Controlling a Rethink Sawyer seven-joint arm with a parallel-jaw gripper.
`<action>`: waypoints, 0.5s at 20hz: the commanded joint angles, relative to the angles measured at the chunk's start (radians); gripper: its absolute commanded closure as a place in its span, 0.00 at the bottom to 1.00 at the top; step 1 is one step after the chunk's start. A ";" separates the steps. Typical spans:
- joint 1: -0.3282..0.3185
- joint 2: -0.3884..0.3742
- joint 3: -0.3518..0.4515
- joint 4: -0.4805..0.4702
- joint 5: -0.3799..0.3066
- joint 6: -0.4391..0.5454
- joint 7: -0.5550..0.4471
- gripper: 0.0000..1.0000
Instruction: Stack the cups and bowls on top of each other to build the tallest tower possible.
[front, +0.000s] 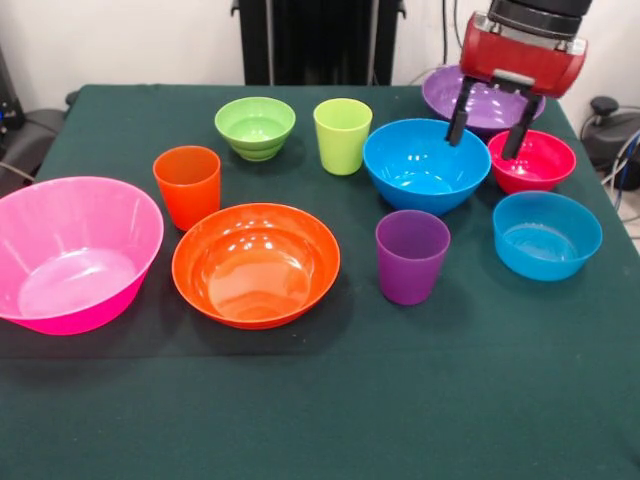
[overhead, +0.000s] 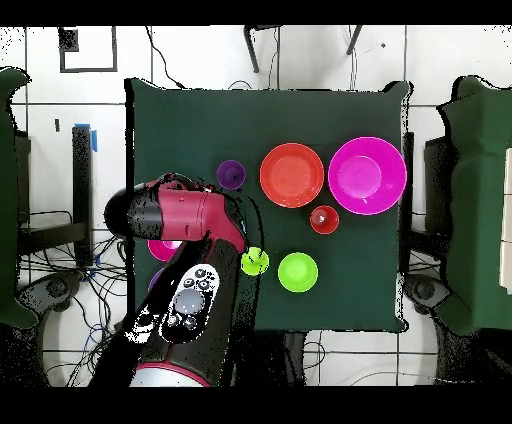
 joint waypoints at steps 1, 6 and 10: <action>-0.094 -0.010 0.136 0.008 -0.012 0.200 0.014 0.00; -0.116 0.152 0.156 -0.164 -0.013 0.198 0.031 0.00; -0.111 0.232 0.129 -0.289 -0.018 0.240 0.059 0.00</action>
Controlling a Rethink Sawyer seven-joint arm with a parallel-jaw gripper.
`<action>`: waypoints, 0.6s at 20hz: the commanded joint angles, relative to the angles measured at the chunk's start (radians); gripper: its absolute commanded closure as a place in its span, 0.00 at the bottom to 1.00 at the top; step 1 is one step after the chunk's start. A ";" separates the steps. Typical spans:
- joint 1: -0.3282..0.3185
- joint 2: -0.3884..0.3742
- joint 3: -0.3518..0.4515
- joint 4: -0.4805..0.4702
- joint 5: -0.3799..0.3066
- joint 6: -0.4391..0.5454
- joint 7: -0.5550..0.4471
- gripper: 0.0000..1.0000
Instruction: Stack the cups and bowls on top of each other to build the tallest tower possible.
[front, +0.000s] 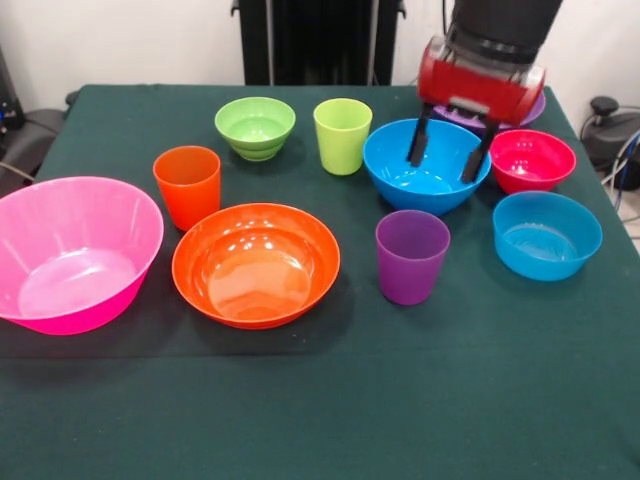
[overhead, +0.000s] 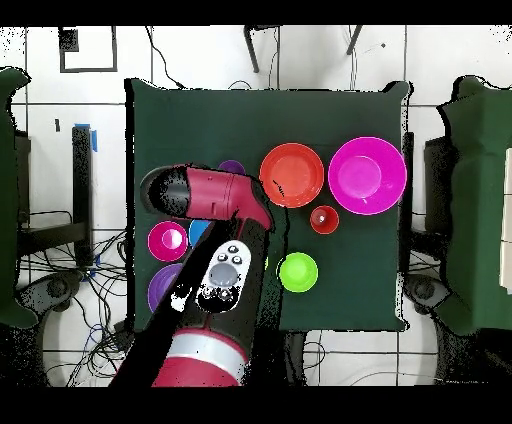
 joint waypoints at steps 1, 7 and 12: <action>-0.018 0.176 0.102 -0.212 -0.018 0.151 0.064 0.00; -0.043 0.210 0.144 -0.261 0.016 0.172 0.076 0.00; -0.037 0.198 0.143 -0.256 0.027 0.201 0.088 0.00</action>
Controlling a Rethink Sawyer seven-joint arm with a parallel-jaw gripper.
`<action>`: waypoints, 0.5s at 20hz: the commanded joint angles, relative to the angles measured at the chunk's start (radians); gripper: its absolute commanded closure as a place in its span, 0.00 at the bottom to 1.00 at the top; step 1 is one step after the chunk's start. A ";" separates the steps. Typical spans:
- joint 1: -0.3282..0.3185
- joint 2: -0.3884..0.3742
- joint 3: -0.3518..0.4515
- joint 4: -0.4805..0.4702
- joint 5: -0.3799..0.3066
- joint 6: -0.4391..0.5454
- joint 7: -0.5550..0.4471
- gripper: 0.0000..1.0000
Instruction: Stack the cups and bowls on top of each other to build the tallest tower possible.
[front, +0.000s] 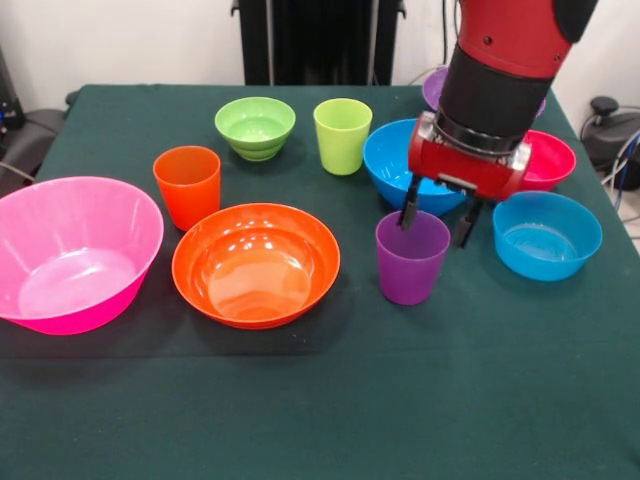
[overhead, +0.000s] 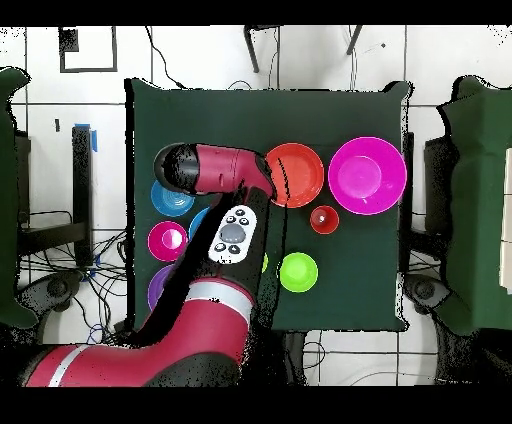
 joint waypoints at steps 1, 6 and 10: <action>-0.010 0.042 0.134 -0.080 0.013 0.143 0.075 0.00; -0.017 0.041 0.131 -0.084 -0.004 0.164 0.046 0.00; -0.030 0.044 0.149 -0.092 0.003 0.196 0.036 0.00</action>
